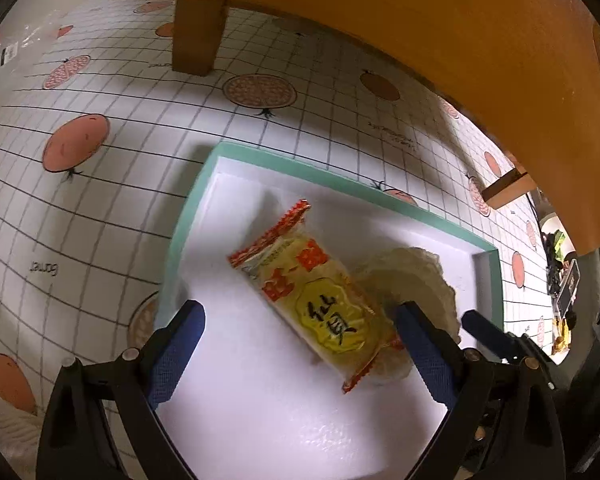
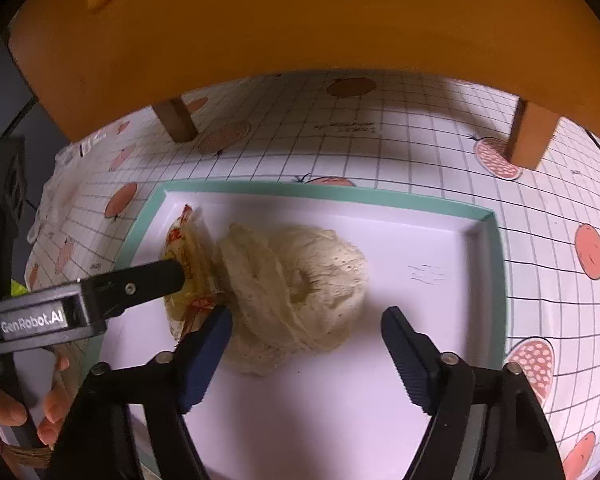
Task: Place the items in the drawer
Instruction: 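Lower the left tool onto the snack packet while the right tool reaches the lace cloth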
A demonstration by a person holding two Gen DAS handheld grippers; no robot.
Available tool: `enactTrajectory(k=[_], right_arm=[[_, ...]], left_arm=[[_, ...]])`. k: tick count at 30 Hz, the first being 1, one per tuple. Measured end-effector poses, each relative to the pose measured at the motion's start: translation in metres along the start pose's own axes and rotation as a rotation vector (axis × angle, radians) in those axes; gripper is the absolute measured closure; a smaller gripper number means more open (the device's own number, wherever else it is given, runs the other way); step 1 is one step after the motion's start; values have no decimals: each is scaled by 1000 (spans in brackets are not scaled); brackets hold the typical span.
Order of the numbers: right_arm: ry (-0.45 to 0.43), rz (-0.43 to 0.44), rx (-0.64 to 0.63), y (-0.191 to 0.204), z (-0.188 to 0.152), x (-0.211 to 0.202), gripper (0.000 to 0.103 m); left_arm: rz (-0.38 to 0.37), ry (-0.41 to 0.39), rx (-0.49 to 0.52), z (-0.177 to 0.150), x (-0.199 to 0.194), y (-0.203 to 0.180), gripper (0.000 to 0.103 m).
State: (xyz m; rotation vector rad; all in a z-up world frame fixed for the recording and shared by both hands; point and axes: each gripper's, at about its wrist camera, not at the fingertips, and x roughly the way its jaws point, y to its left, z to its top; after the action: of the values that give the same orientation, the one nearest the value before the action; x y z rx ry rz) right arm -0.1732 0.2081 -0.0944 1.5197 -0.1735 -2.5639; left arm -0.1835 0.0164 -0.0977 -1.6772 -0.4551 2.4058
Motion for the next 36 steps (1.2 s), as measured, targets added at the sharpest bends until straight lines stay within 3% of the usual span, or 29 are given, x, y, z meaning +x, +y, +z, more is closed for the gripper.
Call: enactTrajectory(k=[3, 6, 10, 18, 28, 36], right_arm=[[-3, 5, -11, 3, -1, 3, 31], [7, -1, -13, 3, -2, 8, 50], [-2, 4, -2, 5, -4, 8, 64], [-16, 38, 29, 2, -3, 5, 86], [-22, -7, 138, -32, -6, -6, 90], [24, 1, 199, -45, -17, -15, 90]], left_arm=[[-5, 7, 7, 0, 4, -5, 6], [11, 4, 37, 0, 11, -13, 6], [37, -1, 73, 1, 15, -19, 28], [20, -14, 94, -2, 12, -19, 46], [29, 19, 36, -2, 9, 0, 56], [71, 50, 110, -9, 8, -7, 57]])
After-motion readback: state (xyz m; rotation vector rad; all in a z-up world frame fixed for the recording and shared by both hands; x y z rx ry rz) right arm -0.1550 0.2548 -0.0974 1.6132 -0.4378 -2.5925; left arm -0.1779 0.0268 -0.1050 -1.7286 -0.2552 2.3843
